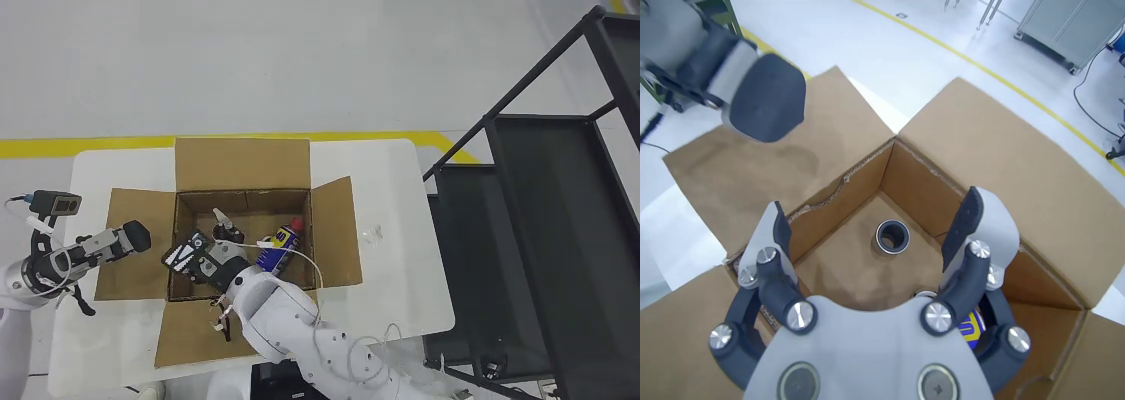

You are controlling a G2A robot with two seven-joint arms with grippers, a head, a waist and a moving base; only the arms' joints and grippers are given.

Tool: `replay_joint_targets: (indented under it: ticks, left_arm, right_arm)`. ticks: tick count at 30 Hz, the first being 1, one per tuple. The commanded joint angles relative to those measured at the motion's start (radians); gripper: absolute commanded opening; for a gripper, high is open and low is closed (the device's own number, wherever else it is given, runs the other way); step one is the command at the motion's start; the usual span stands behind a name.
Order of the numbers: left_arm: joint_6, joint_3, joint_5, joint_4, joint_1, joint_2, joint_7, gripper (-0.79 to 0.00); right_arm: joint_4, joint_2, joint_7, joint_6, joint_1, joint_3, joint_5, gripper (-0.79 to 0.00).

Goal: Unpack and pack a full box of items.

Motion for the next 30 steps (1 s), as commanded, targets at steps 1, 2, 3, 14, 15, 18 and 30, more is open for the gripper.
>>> replay_joint_targets:
  ticks: [1, 2, 3, 14, 15, 18, 30]
  left_arm:
    - [0.000, 0.000, 0.000, 0.000, 0.000, 0.000, 0.000, 0.000]
    - [0.000, 0.000, 0.000, 0.000, 0.000, 0.000, 0.000, 0.000]
    - [0.000, 0.000, 0.000, 0.000, 0.000, 0.000, 0.000, 0.000]
    - [0.000, 0.000, 0.000, 0.000, 0.000, 0.000, 0.000, 0.000]
    - [0.000, 0.000, 0.000, 0.000, 0.000, 0.000, 0.000, 0.000]
    - [0.000, 0.000, 0.000, 0.000, 0.000, 0.000, 0.000, 0.000]
    - [0.000, 0.000, 0.000, 0.000, 0.000, 0.000, 0.000, 0.000]
  right_arm:
    - [-0.048, 0.021, -0.029, -0.033, -0.030, 0.007, 0.011, 0.000]
    - [-0.065, 0.029, -0.041, -0.053, -0.039, 0.010, 0.025, 0.000]
    - [-0.077, 0.035, -0.050, -0.068, -0.048, 0.015, 0.038, 0.000]
    - [-0.128, 0.074, -0.138, -0.248, -0.093, 0.164, 0.241, 0.000]
    - [-0.127, 0.076, -0.147, -0.265, -0.091, 0.175, 0.256, 0.000]
    - [-0.134, 0.085, -0.157, -0.336, -0.086, 0.210, 0.307, 0.000]
    - [-0.177, 0.133, 0.024, -0.607, -0.098, 0.411, 0.626, 0.000]
